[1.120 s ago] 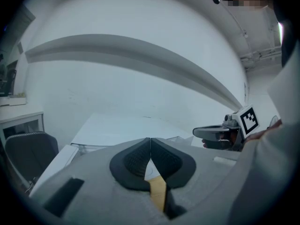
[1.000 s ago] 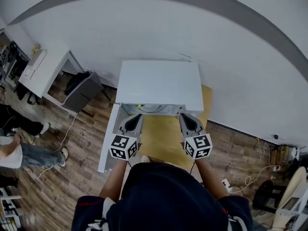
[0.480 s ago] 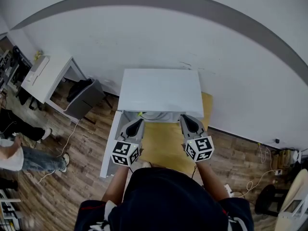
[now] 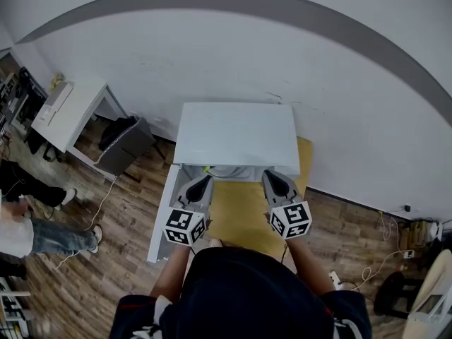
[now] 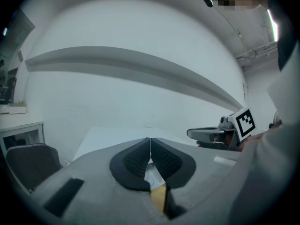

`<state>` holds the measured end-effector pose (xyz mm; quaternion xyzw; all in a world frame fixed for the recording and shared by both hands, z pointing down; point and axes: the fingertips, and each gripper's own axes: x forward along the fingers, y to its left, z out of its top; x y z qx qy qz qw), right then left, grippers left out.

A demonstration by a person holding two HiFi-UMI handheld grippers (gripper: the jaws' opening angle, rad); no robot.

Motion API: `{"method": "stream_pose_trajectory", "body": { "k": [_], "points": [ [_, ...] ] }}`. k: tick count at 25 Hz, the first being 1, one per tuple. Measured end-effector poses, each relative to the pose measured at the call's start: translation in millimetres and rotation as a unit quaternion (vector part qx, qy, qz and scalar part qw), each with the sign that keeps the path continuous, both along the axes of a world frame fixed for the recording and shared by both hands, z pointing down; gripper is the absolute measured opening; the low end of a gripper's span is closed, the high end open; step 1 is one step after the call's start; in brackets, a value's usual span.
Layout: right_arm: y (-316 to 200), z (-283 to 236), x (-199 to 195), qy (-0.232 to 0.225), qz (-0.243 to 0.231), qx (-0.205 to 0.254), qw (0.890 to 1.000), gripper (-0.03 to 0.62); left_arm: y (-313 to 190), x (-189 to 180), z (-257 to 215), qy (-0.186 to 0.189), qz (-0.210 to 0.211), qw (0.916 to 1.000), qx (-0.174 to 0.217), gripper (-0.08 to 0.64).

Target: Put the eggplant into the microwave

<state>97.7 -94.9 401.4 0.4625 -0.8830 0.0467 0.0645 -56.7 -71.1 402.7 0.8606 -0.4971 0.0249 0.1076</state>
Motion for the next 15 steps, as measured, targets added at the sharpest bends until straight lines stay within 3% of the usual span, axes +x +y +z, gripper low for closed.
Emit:
{"method": "stream_pose_trajectory", "body": {
  "k": [15],
  "points": [
    [4.1, 2.4, -0.7, -0.003, 0.006, 0.0, 1.0, 0.011, 5.6, 1.2, 0.2, 0.003, 0.005, 1.0, 0.001, 0.017]
  ]
}}
